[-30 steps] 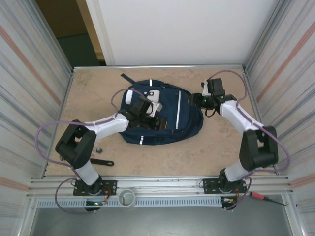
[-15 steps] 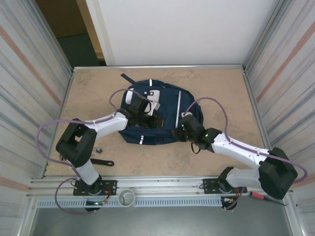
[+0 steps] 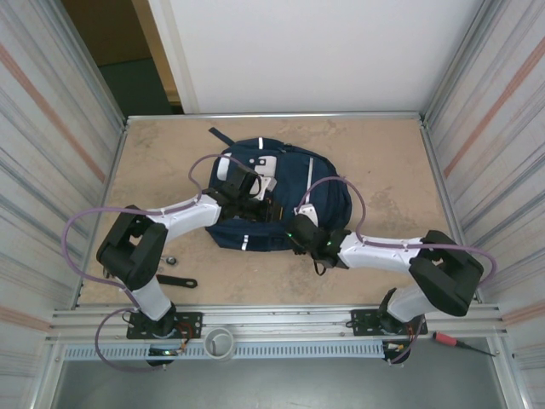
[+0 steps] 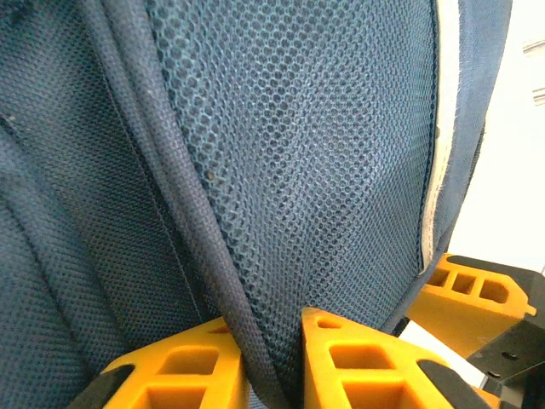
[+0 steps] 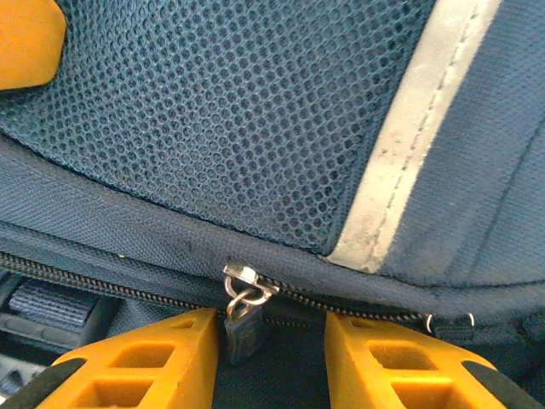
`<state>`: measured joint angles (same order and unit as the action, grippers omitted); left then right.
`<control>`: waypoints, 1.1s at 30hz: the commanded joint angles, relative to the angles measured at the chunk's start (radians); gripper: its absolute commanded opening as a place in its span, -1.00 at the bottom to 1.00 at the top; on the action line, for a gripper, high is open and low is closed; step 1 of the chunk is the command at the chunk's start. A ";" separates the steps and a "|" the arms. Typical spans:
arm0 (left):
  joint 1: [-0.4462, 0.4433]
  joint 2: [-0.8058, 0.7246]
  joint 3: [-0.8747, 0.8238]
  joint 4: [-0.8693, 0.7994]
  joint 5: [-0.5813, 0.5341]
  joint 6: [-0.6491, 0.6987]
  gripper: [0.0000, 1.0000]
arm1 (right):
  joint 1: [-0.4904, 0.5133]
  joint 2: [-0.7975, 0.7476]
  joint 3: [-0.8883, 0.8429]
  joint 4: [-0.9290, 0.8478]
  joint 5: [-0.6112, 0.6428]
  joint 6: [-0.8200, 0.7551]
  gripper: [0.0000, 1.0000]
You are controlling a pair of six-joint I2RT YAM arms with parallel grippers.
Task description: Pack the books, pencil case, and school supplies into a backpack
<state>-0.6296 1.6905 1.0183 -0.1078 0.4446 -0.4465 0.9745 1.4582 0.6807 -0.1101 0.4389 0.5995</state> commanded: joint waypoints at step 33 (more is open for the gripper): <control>0.129 0.017 -0.038 -0.009 -0.089 0.205 -1.00 | -0.320 -0.274 -0.146 0.031 -0.329 -0.196 -1.00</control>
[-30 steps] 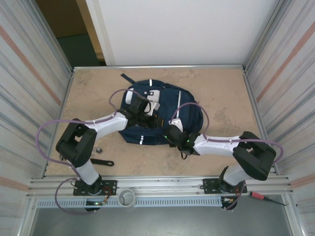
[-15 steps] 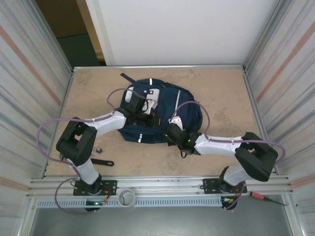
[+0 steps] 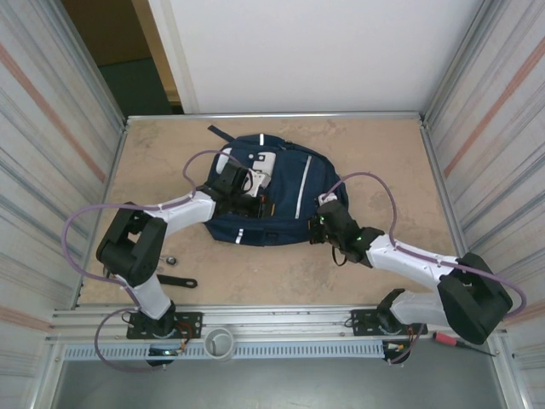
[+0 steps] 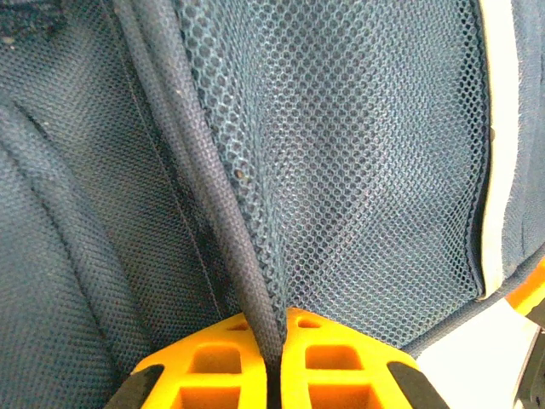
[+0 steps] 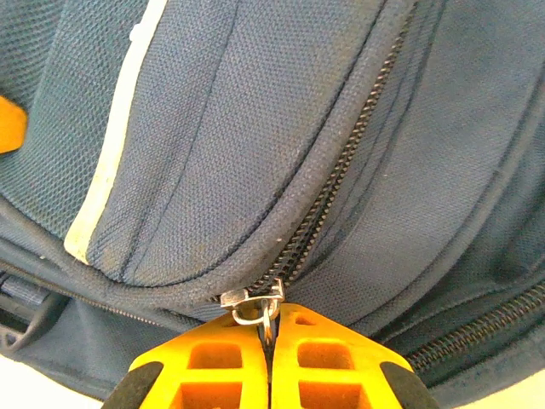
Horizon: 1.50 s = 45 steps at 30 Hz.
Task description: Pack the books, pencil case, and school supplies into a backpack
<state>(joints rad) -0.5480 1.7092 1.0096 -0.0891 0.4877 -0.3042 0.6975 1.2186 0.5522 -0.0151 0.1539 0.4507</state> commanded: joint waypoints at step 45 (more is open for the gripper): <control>-0.106 -0.259 -0.040 0.034 -0.340 0.369 0.13 | -0.190 -0.120 -0.006 -0.079 -0.342 -0.171 -1.00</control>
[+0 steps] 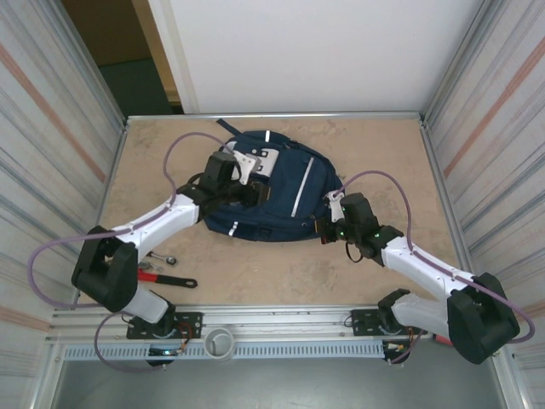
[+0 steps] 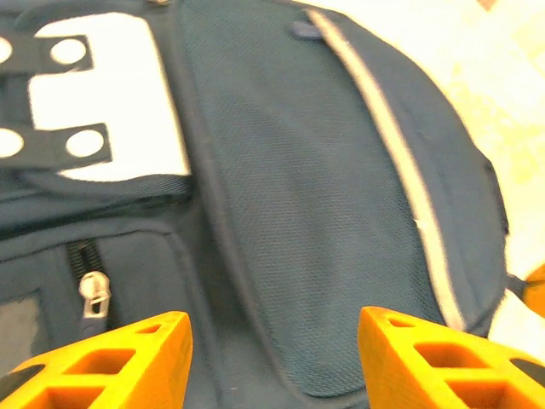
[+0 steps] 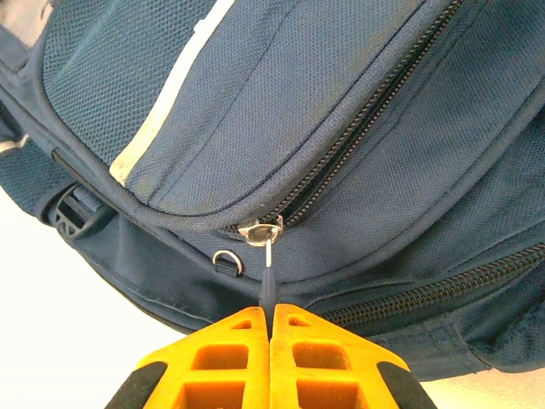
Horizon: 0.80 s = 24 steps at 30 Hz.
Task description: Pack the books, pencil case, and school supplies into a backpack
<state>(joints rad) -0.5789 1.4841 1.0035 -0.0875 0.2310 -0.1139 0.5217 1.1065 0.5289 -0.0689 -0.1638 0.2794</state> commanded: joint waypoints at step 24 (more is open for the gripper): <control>-0.362 0.300 0.055 0.267 -0.421 0.888 -0.21 | -0.107 0.002 -0.006 0.044 -0.162 0.091 -1.00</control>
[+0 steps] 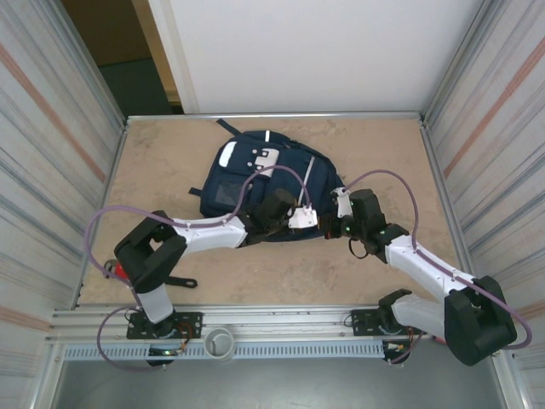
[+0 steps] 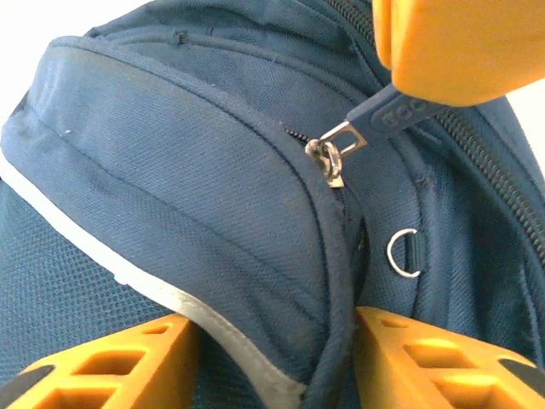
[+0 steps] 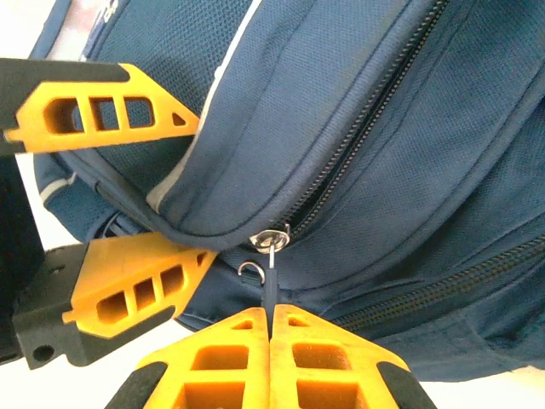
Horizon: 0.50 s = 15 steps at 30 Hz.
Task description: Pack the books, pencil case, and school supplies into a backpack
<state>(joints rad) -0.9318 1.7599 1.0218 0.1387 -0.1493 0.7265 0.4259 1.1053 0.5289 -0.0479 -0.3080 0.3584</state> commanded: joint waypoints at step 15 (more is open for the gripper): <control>0.020 -0.079 -0.024 0.021 0.183 -0.053 -1.00 | -0.045 0.084 -0.017 0.145 -0.111 0.021 -0.94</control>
<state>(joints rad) -0.9161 1.7428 1.0180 0.1680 -0.0673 0.7284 0.3855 1.1751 0.5262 0.0563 -0.3843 0.3595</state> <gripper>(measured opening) 0.120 0.045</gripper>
